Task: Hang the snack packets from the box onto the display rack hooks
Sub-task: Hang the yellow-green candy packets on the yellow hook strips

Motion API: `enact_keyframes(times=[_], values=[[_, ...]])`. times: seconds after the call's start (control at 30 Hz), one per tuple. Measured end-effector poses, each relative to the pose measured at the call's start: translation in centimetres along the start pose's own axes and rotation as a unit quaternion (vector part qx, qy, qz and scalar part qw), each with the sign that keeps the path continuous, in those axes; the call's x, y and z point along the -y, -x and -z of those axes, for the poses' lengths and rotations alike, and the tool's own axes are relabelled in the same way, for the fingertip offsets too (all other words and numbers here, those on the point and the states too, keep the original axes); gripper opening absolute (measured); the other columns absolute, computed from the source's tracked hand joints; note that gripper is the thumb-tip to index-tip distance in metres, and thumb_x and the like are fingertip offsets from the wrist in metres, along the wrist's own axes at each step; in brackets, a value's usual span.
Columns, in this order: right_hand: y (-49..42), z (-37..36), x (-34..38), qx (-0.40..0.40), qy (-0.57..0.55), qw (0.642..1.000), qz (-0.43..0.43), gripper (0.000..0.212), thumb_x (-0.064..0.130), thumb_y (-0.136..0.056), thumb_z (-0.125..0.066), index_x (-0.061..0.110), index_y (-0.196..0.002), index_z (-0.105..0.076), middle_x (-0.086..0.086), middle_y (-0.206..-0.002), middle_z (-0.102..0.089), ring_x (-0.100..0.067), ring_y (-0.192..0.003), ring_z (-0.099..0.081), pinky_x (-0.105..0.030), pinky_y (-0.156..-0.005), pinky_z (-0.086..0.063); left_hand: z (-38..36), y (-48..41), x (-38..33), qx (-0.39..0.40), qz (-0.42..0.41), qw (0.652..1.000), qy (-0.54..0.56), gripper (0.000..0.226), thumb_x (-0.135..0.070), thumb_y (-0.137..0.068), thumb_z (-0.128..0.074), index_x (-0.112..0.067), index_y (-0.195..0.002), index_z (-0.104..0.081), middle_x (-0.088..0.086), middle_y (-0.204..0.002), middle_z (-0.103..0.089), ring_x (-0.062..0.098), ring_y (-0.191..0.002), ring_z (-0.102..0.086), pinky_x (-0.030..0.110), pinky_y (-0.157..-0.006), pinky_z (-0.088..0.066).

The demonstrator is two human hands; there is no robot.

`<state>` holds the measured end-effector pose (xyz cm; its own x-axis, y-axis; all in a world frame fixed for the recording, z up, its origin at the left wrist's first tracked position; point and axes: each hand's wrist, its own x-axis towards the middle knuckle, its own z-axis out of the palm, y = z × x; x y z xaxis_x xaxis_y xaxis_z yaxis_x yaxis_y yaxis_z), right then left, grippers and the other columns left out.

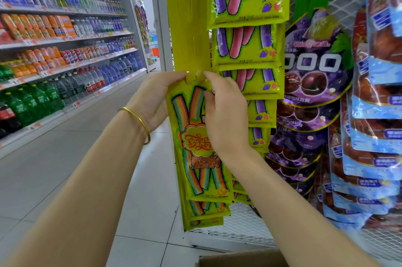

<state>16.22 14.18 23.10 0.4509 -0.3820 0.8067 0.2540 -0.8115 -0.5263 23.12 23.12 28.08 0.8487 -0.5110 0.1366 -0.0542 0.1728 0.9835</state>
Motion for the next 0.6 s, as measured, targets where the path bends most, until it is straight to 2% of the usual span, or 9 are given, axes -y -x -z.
enact_keyframes(times=[0.1,0.17,0.27,0.33,0.43,0.53,0.6], values=[[0.2,0.2,-0.2,-0.016,-0.019,1.0,0.0,0.035,0.003,-0.09,-0.054,0.013,-0.124,-0.054,-0.005,-0.115,-0.062,-0.023,-0.104,-0.059,-0.034,-0.082,-0.049,0.0,0.0,0.1,-0.019,-0.013,1.0,-0.003,0.026,-0.014,-0.094,-0.046,0.001,-0.113,-0.056,0.02,-0.11,-0.061,0.027,-0.088,-0.061,0.04,-0.087,-0.051],[0.2,0.4,-0.3,-0.019,-0.032,0.999,0.001,0.029,0.007,-0.091,-0.055,0.012,-0.12,-0.055,-0.004,-0.112,-0.064,-0.021,-0.102,-0.06,-0.035,-0.08,-0.049,-0.1,-0.1,0.1,-0.041,-0.031,0.999,-0.01,0.017,-0.013,-0.092,-0.048,-0.003,-0.101,-0.059,0.019,-0.104,-0.061,0.027,-0.082,-0.061,0.041,-0.087,-0.052],[0.2,0.5,-0.6,-0.001,-0.029,1.0,0.0,0.026,0.01,-0.092,-0.054,0.011,-0.118,-0.055,-0.003,-0.112,-0.064,-0.02,-0.103,-0.06,-0.035,-0.08,-0.049,-0.2,-0.2,0.0,-0.075,-0.064,0.994,-0.036,0.006,-0.011,-0.087,-0.052,-0.008,-0.086,-0.057,0.02,-0.096,-0.056,0.03,-0.085,-0.055,0.05,-0.091,-0.046],[0.3,0.5,-0.7,0.012,-0.022,1.0,0.001,0.026,0.009,-0.092,-0.054,0.011,-0.119,-0.054,-0.003,-0.113,-0.063,-0.02,-0.104,-0.059,-0.036,-0.081,-0.05,-0.2,-0.3,-0.1,-0.087,-0.078,0.992,-0.045,0.007,-0.012,-0.08,-0.055,-0.013,-0.073,-0.056,0.018,-0.091,-0.054,0.029,-0.085,-0.053,0.054,-0.091,-0.044],[0.5,0.6,-1.0,0.03,-0.013,0.999,0.011,0.027,0.006,-0.092,-0.052,0.012,-0.119,-0.051,-0.004,-0.114,-0.062,-0.023,-0.103,-0.059,-0.04,-0.079,-0.05,-0.2,-0.2,-0.3,-0.078,-0.081,0.993,-0.045,0.004,-0.017,-0.069,-0.058,-0.014,-0.071,-0.056,0.017,-0.091,-0.053,0.029,-0.085,-0.052,0.058,-0.091,-0.044],[0.7,0.9,-1.2,0.057,-0.017,0.998,0.016,0.03,0.004,-0.092,-0.049,0.014,-0.121,-0.048,-0.002,-0.116,-0.06,-0.023,-0.096,-0.06,-0.041,-0.075,-0.05,-0.1,-0.3,-0.3,-0.078,-0.081,0.993,-0.046,0.01,-0.017,-0.066,-0.057,-0.012,-0.073,-0.054,0.016,-0.091,-0.049,0.029,-0.084,-0.049,0.05,-0.083,-0.045],[0.8,1.4,-1.3,0.078,-0.024,0.997,0.015,0.03,0.004,-0.091,-0.05,0.015,-0.119,-0.047,-0.001,-0.11,-0.06,-0.019,-0.08,-0.057,-0.038,-0.068,-0.048,-0.1,-0.3,-0.3,-0.083,-0.083,0.992,-0.039,0.005,-0.013,-0.07,-0.056,-0.012,-0.072,-0.051,0.016,-0.084,-0.049,0.027,-0.076,-0.051,0.044,-0.076,-0.044]])
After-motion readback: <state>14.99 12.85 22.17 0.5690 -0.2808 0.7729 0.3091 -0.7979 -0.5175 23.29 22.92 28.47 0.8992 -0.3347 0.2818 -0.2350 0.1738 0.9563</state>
